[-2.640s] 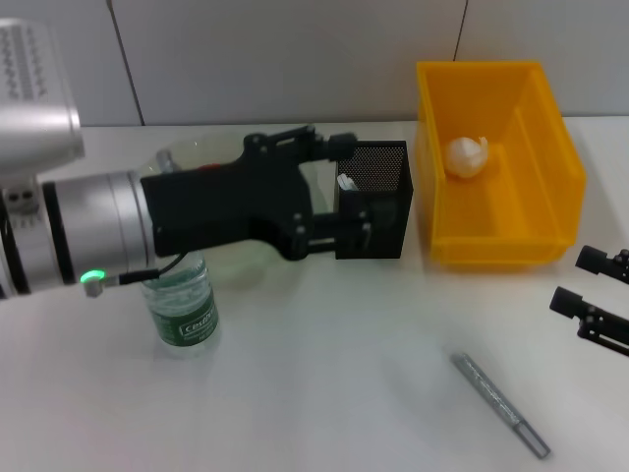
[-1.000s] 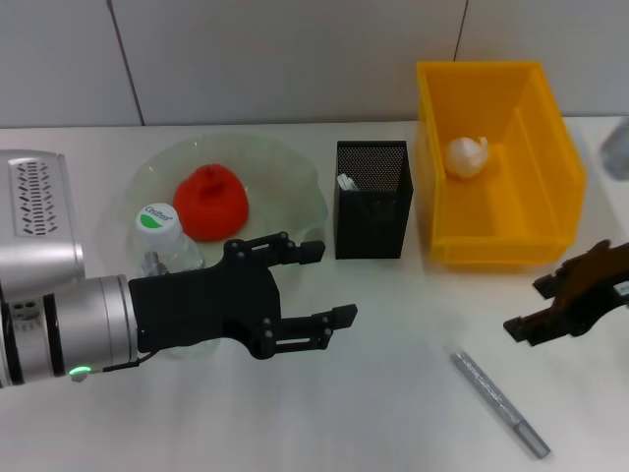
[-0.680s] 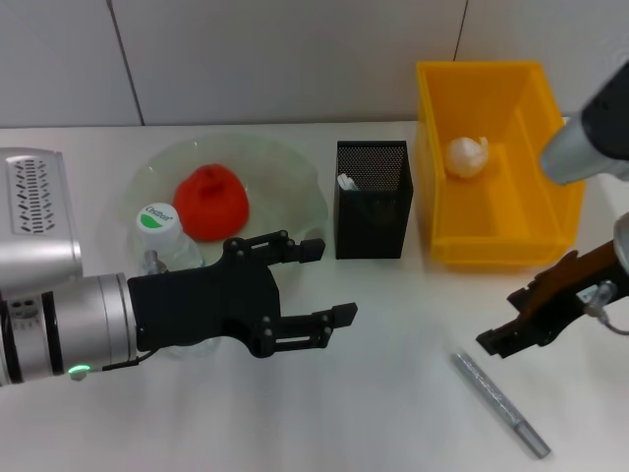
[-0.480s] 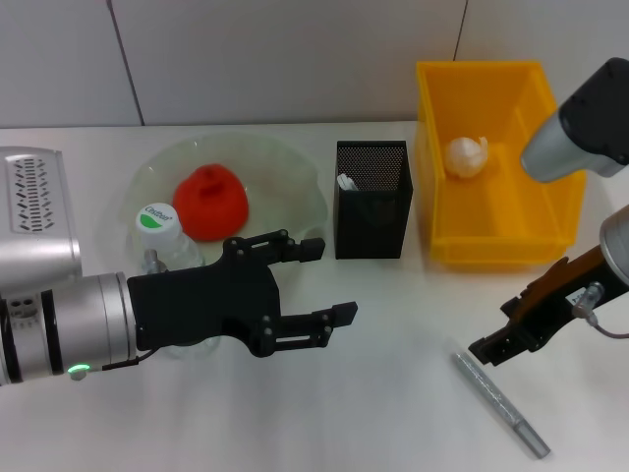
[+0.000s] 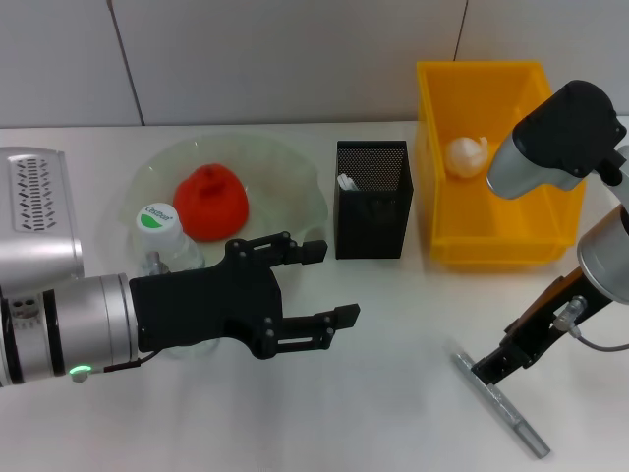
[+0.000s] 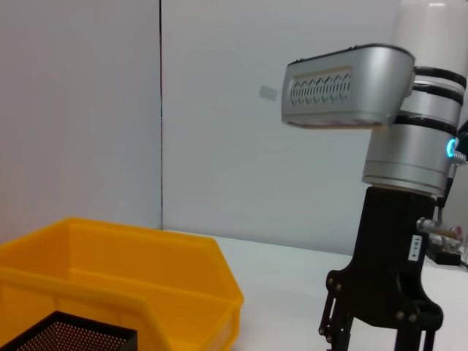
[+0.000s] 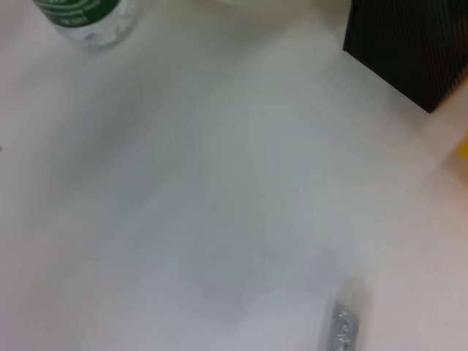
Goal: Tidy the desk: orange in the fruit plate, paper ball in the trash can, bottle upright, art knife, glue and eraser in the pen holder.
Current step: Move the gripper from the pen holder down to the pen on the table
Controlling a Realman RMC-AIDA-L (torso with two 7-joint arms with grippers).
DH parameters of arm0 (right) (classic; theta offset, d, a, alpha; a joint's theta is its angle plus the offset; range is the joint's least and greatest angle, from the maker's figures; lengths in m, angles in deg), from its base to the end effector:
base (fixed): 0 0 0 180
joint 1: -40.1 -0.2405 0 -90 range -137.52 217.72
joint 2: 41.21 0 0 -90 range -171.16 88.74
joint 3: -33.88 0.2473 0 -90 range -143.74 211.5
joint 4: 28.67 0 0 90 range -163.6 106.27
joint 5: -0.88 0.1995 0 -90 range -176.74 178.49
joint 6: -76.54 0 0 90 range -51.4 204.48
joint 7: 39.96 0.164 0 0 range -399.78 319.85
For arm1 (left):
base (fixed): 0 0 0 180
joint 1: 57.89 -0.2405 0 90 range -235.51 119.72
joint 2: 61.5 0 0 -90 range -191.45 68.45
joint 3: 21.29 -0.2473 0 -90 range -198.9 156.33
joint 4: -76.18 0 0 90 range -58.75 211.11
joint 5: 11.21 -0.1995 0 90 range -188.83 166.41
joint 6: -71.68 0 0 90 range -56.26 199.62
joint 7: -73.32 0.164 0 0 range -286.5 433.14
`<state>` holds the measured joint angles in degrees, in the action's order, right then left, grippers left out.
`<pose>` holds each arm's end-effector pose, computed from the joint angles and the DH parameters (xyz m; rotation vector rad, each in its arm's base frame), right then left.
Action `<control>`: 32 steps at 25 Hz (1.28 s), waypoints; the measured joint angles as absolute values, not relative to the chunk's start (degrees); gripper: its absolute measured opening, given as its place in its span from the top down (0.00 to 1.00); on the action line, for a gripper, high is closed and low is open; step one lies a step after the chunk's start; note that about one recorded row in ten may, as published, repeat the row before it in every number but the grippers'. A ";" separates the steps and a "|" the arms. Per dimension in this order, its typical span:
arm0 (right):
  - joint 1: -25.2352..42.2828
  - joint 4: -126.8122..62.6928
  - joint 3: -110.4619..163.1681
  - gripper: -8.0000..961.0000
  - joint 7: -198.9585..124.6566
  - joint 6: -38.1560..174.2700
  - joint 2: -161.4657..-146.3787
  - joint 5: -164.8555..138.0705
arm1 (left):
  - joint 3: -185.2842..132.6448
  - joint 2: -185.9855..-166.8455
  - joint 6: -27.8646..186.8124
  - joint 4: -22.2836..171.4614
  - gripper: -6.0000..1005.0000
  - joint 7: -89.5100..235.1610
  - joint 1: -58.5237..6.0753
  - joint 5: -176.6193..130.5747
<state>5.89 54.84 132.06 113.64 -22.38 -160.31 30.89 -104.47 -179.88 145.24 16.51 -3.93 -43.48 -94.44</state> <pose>0.1765 0.3219 -0.0077 -2.5856 1.0056 -0.6167 -0.1843 0.2937 -0.0418 -2.7551 -0.2537 -0.7721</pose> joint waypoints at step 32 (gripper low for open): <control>3.88 45.90 132.08 0.28 114.67 -19.13 -160.30 30.91 | -104.39 -179.67 147.15 16.51 0.22 -1.47 -44.97 -97.46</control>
<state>3.88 45.90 132.08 114.67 -19.13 -160.30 30.91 -104.39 -179.67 147.15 16.51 -1.47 -44.97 -97.46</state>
